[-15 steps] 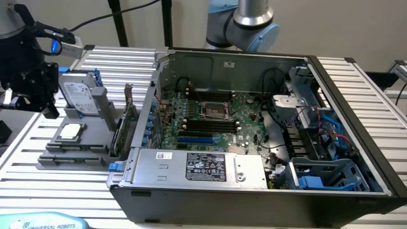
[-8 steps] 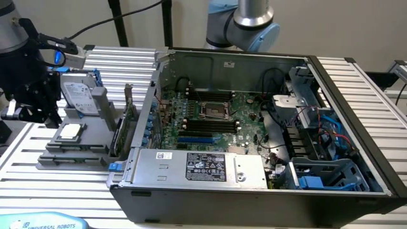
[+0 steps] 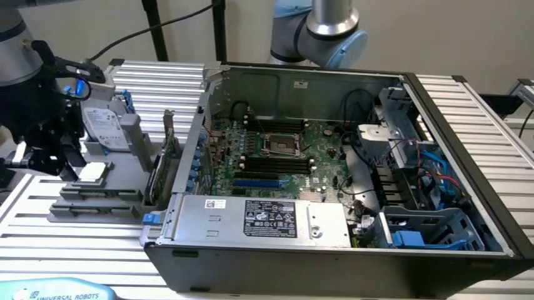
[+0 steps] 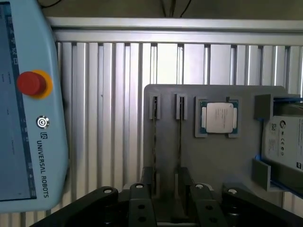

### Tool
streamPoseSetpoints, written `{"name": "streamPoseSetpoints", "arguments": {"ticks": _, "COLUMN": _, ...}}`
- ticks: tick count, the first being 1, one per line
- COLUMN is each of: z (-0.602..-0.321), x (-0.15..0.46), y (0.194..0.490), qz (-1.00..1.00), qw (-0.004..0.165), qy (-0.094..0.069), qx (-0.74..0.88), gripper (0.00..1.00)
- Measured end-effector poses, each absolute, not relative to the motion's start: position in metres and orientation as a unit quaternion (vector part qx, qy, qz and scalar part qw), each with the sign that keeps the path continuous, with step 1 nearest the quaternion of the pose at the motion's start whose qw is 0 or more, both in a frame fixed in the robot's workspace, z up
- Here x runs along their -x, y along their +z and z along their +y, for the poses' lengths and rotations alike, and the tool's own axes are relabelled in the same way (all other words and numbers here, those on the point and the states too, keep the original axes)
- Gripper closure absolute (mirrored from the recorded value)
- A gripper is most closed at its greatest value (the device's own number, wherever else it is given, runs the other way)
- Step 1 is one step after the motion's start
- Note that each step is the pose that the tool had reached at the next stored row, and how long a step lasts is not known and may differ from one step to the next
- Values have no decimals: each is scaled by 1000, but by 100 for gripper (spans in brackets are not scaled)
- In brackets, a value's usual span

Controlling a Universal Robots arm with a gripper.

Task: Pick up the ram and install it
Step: 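Pick up the ram and move it above insertion slot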

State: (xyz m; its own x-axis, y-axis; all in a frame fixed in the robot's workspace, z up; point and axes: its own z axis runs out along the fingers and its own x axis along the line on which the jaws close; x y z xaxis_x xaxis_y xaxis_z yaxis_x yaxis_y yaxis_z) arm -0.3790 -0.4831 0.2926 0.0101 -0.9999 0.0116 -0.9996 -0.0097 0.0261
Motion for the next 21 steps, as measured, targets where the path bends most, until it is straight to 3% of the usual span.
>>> {"name": "streamPoseSetpoints", "arguments": {"ticks": 21, "z": -488, "x": 379, "y": 254, "qz": -698, "qw": 13, "qy": -5, "qx": -716, "gripper": 64}}
